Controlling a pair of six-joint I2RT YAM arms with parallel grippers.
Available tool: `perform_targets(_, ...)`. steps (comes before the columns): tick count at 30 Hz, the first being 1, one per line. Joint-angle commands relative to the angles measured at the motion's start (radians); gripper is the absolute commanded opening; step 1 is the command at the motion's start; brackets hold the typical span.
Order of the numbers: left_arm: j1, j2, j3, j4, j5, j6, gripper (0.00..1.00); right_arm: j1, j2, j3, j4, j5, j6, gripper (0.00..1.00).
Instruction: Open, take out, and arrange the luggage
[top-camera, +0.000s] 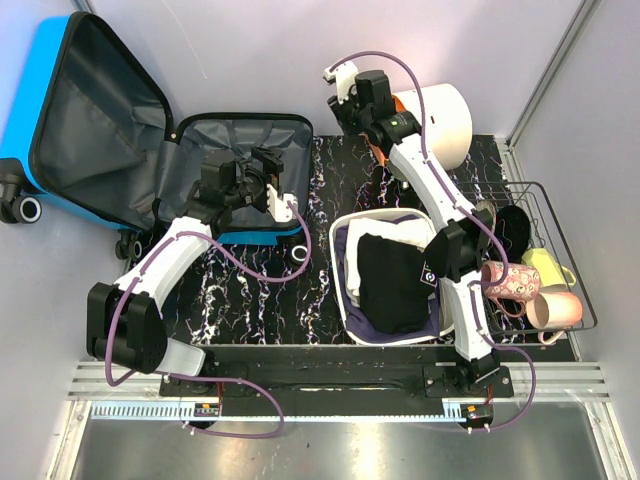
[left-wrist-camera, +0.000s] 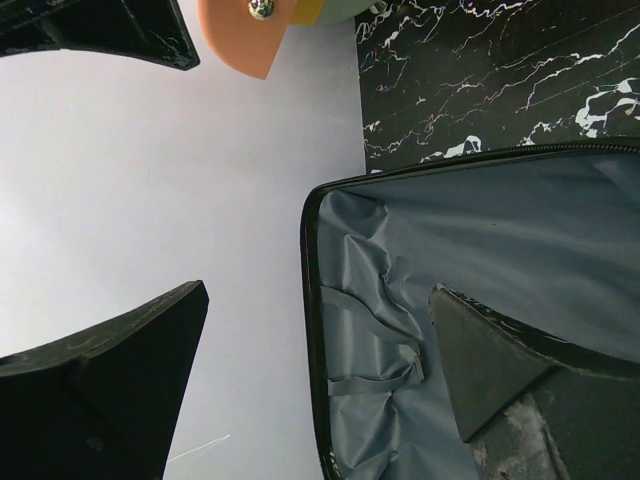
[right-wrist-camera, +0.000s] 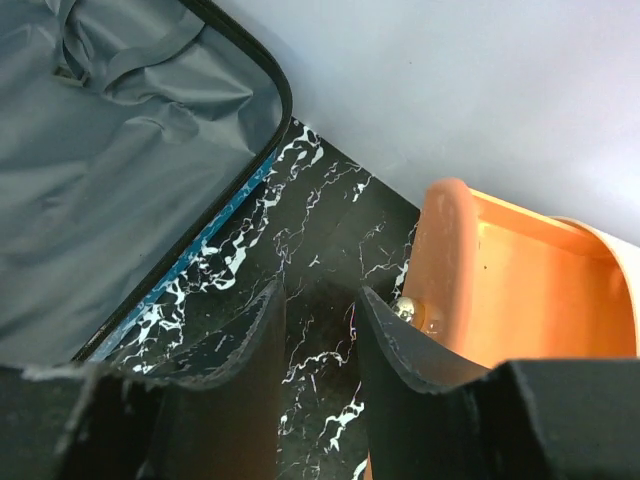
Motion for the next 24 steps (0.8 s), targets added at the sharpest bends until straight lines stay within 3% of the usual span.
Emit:
perform_targets(1, -0.002, -0.018, 0.006, 0.011, -0.003, -0.029, 0.99, -0.001, 0.0, -0.002, 0.016, 0.078, -0.005, 0.4)
perform_targets(13, -0.011, -0.013, 0.008, 0.008, -0.01, -0.039, 0.99, -0.05, 0.115, 0.05, 0.045, 0.284, -0.067, 0.39)
perform_targets(24, -0.014, -0.009, 0.005, 0.002, -0.004, -0.034, 0.99, -0.136, 0.109, 0.056, 0.142, 0.388, -0.053, 0.4)
